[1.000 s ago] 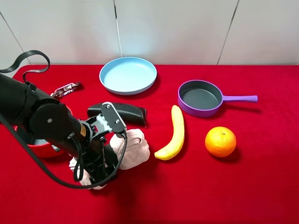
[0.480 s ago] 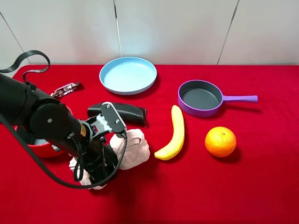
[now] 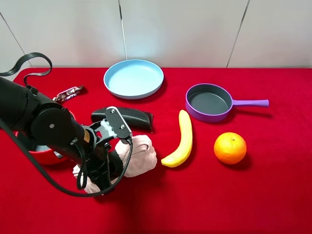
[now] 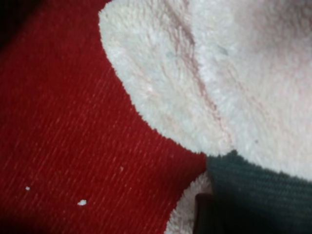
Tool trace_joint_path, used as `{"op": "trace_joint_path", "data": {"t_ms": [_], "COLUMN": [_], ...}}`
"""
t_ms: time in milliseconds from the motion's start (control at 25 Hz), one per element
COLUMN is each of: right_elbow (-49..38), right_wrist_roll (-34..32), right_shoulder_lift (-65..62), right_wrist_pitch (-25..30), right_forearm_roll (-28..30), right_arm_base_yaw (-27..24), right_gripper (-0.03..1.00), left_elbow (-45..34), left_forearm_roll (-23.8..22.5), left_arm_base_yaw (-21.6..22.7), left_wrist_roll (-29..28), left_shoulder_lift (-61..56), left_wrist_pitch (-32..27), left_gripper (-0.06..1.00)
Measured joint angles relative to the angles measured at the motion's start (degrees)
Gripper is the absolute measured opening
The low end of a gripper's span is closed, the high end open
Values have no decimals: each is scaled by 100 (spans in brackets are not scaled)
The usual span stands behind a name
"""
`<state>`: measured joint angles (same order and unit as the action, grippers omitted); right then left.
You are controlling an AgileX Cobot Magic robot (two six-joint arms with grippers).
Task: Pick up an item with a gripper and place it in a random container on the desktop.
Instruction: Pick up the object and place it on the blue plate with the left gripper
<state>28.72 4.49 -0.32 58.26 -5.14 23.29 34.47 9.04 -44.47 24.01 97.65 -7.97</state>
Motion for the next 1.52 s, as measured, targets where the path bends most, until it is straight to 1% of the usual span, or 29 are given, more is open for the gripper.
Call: {"op": "trace_joint_path", "data": {"t_ms": [1000, 1320, 1520], "right_elbow": [0, 0, 0], "right_wrist_roll": [0, 0, 0], "right_shoulder_lift": [0, 0, 0], "right_wrist_pitch": [0, 0, 0], "right_forearm_roll": [0, 0, -17], "right_arm_base_yaw": [0, 0, 0], "right_gripper": [69, 69, 69], "left_elbow": [0, 262, 484], "left_forearm_roll": [0, 0, 0], "left_arm_base_yaw": [0, 0, 0], "left_wrist_roll": [5, 11, 0], "left_shoulder_lift": [-7, -228, -261], "left_wrist_pitch": [1, -276, -592], "left_gripper": [50, 50, 50]}}
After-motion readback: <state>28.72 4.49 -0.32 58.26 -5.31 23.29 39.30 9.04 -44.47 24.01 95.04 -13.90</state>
